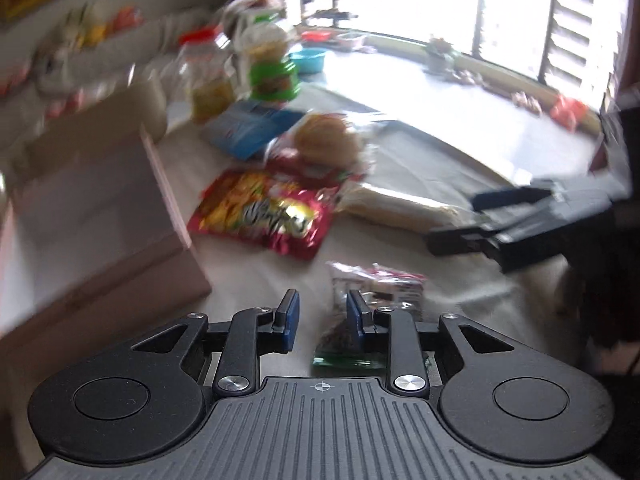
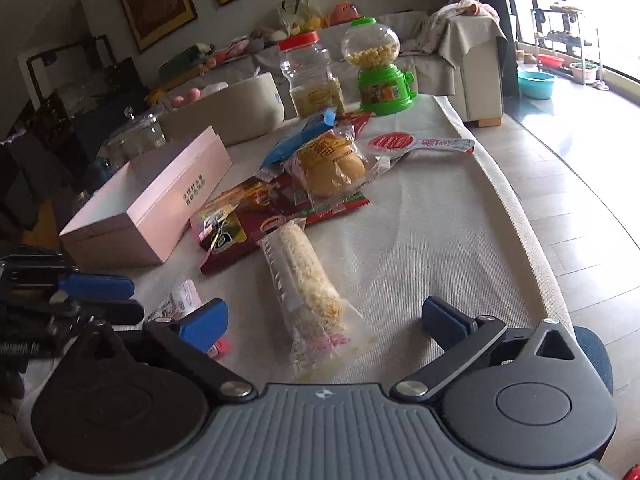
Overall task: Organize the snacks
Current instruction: 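Lift the small packets with the left tool and adjust the grip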
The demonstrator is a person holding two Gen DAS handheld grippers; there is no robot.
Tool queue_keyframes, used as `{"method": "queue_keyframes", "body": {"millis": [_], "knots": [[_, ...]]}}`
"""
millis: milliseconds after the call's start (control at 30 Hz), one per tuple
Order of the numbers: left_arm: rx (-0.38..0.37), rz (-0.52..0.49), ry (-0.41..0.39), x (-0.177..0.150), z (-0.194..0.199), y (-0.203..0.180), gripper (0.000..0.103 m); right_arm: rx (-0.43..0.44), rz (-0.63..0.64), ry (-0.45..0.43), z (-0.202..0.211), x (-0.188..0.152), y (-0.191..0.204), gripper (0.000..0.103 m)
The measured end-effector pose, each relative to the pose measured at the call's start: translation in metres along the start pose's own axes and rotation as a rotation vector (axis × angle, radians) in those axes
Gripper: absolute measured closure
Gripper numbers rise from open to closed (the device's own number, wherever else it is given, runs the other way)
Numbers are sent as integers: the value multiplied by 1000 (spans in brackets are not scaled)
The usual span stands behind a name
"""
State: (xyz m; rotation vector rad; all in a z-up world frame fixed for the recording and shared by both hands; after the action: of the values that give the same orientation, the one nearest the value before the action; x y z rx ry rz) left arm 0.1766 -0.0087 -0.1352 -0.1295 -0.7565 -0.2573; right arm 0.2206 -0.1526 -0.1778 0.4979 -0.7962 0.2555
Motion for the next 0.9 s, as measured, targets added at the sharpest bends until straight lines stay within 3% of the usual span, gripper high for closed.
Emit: {"method": "queue_keyframes", "body": {"millis": [100, 167, 267, 367, 433, 500, 900], "knots": [[-172, 211, 28, -4, -14, 16, 74, -30, 82, 35, -1, -5, 7, 0], [-240, 262, 30, -6, -20, 19, 73, -53, 140, 53, -2, -9, 12, 0], [-244, 250, 25, -7, -19, 18, 72, -87, 158, 70, 4, -15, 19, 0], [-247, 234, 28, -10, -16, 16, 70, -18, 190, 50, 16, -21, 36, 1], [-249, 246, 32, -11, -17, 20, 67, -55, 241, 12, 18, -23, 46, 4], [-245, 259, 29, -11, -18, 23, 67, -115, 276, 3, 14, -24, 47, 13], [-231, 231, 18, -8, -17, 22, 67, -137, 194, 8, 13, -23, 36, 16]]}}
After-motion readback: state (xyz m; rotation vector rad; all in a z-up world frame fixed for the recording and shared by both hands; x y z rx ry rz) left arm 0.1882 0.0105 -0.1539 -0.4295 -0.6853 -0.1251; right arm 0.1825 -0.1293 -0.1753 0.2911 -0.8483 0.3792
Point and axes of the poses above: each gripper's, at about its wrist camera, not at the fingertips, and z roughly against the way its jaws point, y to its left, x to its top, the point moved 8 cm from there along -z, roughly the way its jaws point
